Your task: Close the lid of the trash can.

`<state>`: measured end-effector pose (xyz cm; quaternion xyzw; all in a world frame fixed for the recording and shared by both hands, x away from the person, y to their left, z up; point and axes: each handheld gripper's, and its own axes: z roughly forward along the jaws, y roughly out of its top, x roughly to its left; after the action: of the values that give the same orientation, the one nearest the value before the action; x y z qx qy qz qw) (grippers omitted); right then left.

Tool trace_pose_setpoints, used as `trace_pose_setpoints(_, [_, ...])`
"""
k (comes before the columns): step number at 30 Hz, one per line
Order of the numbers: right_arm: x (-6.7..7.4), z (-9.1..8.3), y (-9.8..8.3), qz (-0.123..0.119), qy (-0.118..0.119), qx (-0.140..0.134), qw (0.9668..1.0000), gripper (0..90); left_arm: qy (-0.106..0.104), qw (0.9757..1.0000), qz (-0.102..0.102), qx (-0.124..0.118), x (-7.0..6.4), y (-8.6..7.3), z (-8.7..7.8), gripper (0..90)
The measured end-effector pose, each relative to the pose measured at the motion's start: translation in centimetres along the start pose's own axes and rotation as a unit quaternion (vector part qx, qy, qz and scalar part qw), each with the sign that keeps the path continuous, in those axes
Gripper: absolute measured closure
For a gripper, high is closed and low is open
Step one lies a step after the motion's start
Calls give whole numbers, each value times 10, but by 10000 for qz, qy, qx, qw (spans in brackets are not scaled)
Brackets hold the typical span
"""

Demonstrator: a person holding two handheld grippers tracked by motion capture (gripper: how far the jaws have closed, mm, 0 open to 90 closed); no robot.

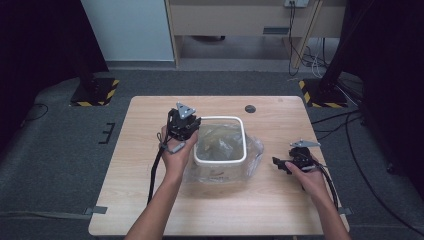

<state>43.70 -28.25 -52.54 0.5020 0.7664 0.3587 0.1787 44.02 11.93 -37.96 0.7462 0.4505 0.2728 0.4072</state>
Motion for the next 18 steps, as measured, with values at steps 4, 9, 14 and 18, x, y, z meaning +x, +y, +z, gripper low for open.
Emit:
trace_pose_setpoints(4, [0,0,-1,5,-2,13,10000,177,7,10000,-44,36,1,-3,0,777])
trace_pose_setpoints(9, [1,1,-1,40,26,13,10000,177,-26,9999,-69,103,3,-8,6,777])
trace_pose_setpoints(14, [2,2,-1,-26,-4,36,10000,177,-98,9998,-76,147,3,-13,10,777])
trace_pose_setpoints(18, [3,2,-1,-6,-3,47,10000,177,-177,9997,-63,152,4,-15,11,776])
